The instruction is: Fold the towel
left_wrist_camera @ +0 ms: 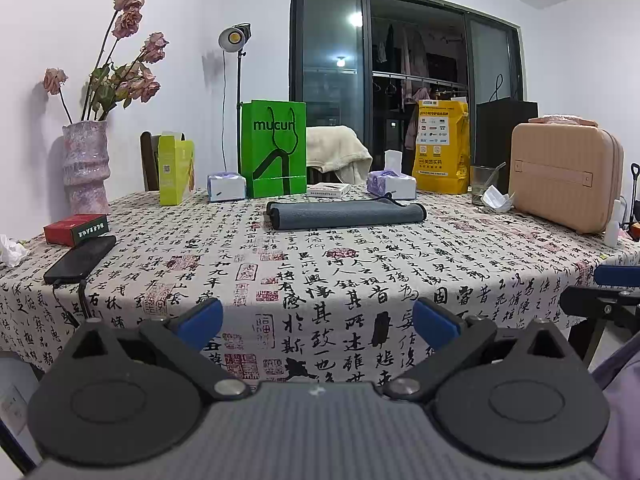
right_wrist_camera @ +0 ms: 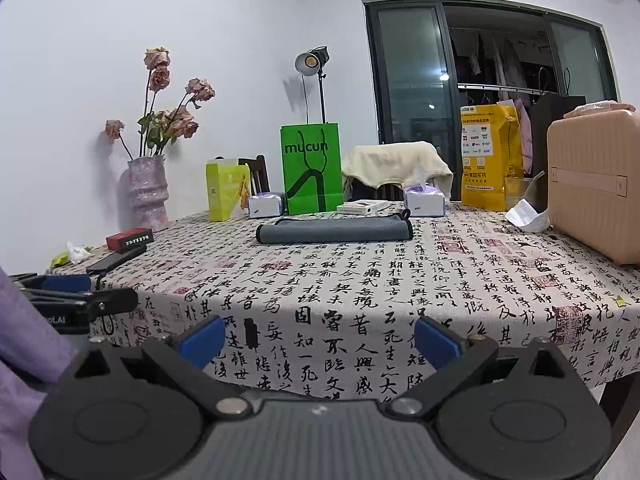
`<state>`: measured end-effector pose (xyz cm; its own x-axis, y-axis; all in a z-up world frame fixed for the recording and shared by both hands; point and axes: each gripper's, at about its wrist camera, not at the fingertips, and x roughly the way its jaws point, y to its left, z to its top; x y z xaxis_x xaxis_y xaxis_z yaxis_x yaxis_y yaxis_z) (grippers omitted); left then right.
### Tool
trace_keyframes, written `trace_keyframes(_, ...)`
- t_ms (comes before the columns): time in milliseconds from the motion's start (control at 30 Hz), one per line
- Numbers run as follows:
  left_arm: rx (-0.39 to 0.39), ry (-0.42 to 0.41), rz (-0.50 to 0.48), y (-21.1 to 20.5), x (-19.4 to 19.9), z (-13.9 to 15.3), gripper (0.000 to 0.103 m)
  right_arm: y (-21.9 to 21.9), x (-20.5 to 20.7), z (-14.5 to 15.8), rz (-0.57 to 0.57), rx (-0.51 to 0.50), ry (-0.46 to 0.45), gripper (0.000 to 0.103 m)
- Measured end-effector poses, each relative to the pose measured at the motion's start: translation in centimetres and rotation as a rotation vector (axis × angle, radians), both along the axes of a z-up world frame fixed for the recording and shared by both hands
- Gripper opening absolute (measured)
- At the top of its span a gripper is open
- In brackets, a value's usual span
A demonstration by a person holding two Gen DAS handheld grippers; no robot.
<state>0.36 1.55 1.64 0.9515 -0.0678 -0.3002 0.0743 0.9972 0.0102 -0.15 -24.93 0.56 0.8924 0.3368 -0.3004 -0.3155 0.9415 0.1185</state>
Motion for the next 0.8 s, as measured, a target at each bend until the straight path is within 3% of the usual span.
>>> trace_keyframes(800,0.002,0.001,0.001,-0.14,0.01,-0.02,0.103,-0.03,0.08,-0.25,-0.012,0.009,0.01,0.102)
